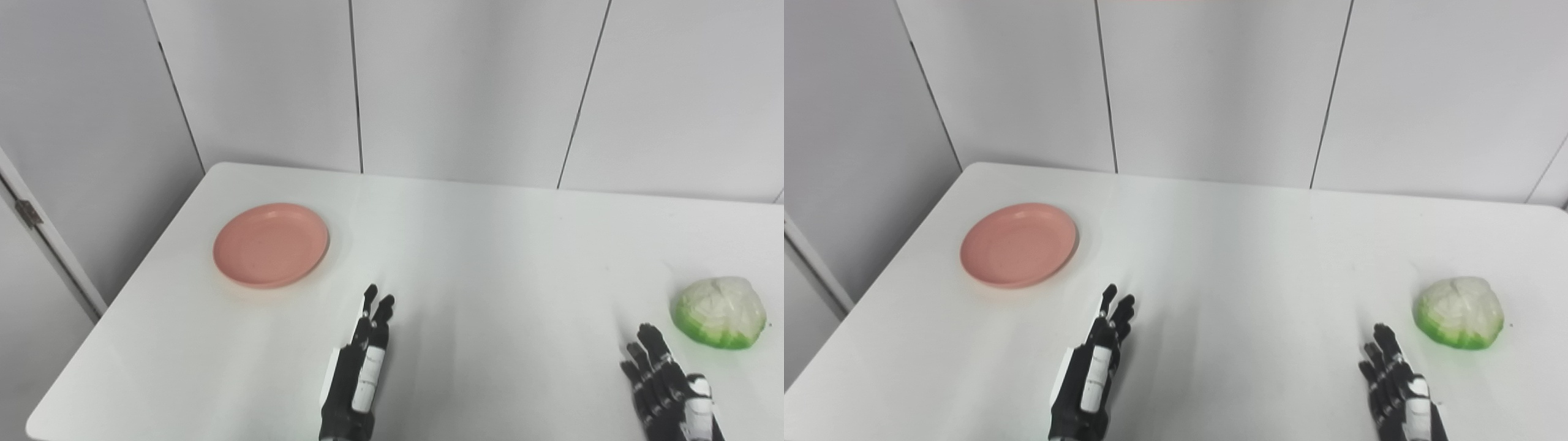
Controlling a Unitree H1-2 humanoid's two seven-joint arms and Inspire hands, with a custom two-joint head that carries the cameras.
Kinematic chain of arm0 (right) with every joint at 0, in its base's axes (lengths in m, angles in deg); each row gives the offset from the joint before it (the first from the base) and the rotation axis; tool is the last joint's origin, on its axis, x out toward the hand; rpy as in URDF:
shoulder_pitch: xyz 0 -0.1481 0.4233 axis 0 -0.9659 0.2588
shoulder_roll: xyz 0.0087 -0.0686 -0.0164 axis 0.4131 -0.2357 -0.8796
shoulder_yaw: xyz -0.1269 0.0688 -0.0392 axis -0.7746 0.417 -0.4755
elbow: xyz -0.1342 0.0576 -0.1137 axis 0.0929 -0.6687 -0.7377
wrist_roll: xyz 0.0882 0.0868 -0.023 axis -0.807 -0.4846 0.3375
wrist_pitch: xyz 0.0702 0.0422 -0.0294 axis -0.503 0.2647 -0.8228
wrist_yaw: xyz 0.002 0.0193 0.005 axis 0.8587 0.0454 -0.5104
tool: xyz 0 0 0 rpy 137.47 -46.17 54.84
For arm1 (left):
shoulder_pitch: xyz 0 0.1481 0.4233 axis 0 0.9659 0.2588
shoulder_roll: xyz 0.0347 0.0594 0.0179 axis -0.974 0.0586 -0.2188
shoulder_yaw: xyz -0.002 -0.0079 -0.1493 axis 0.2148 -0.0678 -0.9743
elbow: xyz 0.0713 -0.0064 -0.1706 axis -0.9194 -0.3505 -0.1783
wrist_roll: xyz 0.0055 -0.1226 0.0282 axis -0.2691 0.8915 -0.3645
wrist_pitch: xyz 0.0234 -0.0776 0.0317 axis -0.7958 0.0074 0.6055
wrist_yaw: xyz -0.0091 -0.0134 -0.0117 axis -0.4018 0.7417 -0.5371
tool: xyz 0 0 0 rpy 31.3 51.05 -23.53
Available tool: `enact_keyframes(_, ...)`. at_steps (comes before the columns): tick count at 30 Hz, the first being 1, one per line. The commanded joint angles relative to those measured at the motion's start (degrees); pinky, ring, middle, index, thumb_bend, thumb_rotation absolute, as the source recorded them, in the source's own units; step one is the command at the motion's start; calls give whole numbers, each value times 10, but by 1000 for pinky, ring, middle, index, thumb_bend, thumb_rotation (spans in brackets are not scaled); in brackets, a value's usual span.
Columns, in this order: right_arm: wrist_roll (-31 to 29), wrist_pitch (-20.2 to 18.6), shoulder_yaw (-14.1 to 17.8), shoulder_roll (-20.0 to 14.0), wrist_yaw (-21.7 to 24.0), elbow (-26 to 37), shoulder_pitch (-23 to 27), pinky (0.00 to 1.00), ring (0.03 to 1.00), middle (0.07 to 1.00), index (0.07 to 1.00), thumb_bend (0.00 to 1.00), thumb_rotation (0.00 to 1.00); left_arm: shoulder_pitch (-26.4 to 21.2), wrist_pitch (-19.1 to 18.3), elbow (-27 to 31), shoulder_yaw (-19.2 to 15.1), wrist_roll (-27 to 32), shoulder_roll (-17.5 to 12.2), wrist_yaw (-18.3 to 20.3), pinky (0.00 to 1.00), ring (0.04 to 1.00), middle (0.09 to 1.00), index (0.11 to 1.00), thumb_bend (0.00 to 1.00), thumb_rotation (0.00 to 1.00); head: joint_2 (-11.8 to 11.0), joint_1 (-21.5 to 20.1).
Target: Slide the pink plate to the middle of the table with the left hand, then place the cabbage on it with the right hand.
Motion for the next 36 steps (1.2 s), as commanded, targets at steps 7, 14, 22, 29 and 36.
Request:
enact_keyframes(7,-7,10,6,-7,10,-13,-35,1000,1000,1000,925,826,1000,49,32,10,-5,3,29,-6,1000,970,946,998,859,925,-26,2)
enact_keyframes(14,-5,8,7,-5,9,-23,-31,1000,1000,1000,928,832,1000,6,58,20,-34,-7,13,-7,944,930,936,974,848,917,-40,-5)
enact_keyframes(22,15,18,1,3,3,-20,-37,1000,996,975,908,864,1000,-147,50,45,-125,10,-57,13,783,901,924,955,888,891,-42,-18)
enact_keyframes(29,25,20,-8,11,2,-10,-45,1000,987,960,916,885,1000,-288,-13,35,-184,34,-142,21,759,872,893,911,964,840,-46,-13)
enact_keyframes(36,28,21,-15,11,1,-2,-48,1000,988,955,902,884,1000,-375,-8,-113,-238,25,-214,17,757,901,914,916,945,923,-38,-12)
